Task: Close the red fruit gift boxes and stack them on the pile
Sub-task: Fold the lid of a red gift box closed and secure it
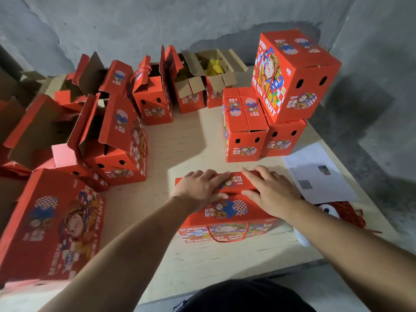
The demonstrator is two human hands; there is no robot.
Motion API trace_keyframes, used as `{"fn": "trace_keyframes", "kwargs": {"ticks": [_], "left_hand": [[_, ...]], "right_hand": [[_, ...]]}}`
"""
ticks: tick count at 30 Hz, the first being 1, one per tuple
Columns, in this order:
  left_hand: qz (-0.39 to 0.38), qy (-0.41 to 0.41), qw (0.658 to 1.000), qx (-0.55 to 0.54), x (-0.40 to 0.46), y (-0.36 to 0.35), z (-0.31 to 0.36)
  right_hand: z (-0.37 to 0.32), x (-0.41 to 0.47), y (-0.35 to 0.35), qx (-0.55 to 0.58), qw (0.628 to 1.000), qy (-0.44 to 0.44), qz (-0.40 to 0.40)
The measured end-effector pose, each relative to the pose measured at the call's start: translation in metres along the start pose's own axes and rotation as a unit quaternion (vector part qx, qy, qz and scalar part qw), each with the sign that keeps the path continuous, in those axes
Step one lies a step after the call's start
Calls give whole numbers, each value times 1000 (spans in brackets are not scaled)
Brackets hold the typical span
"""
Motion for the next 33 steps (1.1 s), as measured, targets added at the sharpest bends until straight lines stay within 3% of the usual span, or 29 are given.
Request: {"fn": "trace_keyframes", "kwargs": {"ticks": [3,7,10,13,15,21,27,33], "left_hand": [[4,16,1000,-23,-1,-3,3],[16,-28,999,-17,-9,-5,-15],[25,5,1000,0,-21,-9,-28],[20,24,999,-5,-22,-11,-23],[20,28,999,0,-20,-10,-21],[31,70,997,-10,-23,-5,-9],[-22,102,992,-69,-23,2,-5],[-65,101,990,-76,-23,-1,-4]], "right_hand": [[0,-2,-6,43,999,-11,-25],[1,-2,-2,46,998,2,-38],[0,-3,2,21,999,-13,-46],[-20,-19,1,-20,998,-22,52],[-38,-37,-12,6,991,60,120],[-48,-45,-35,38,998,48,22],[-38,-32,-16,-10,987,102,121],[-32,-33,-21,50,984,134,106]]}}
Point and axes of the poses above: each hand's wrist, its own x-axis towards the middle knuckle, its own y-axis out of the back of the hand, z = x × y, the point moved 1 cm from there along x, towards the middle knuckle, and after that the axes turned 4 degrees about x, right-handed, at the moved point
